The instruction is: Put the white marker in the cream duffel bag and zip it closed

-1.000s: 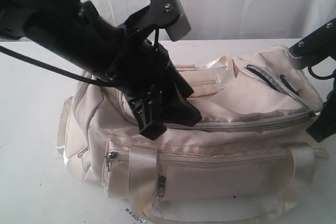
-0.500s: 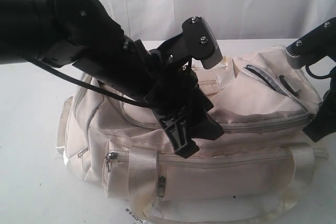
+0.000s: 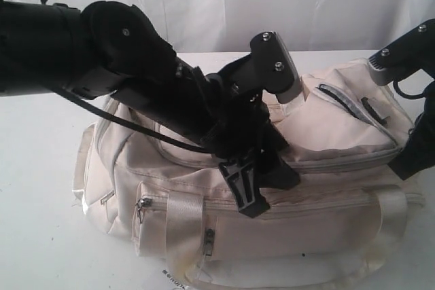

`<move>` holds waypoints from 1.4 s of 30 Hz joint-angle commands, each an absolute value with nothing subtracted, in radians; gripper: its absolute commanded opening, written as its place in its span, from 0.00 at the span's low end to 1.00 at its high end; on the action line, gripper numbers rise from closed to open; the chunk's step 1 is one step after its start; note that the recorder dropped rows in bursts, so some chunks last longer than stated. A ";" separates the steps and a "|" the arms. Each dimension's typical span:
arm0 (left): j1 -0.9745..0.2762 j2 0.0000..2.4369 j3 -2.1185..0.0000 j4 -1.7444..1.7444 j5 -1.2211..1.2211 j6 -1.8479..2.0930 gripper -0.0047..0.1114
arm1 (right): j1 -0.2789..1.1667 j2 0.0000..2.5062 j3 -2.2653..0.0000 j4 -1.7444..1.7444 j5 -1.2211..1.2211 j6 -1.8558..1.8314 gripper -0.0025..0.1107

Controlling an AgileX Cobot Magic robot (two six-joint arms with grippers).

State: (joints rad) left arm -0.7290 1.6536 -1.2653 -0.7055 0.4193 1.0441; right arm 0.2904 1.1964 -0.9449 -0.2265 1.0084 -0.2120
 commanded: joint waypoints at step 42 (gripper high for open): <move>-0.874 1.758 -1.352 -0.683 0.277 1.080 0.53 | 0.283 1.191 -0.941 -0.214 0.985 -0.223 0.02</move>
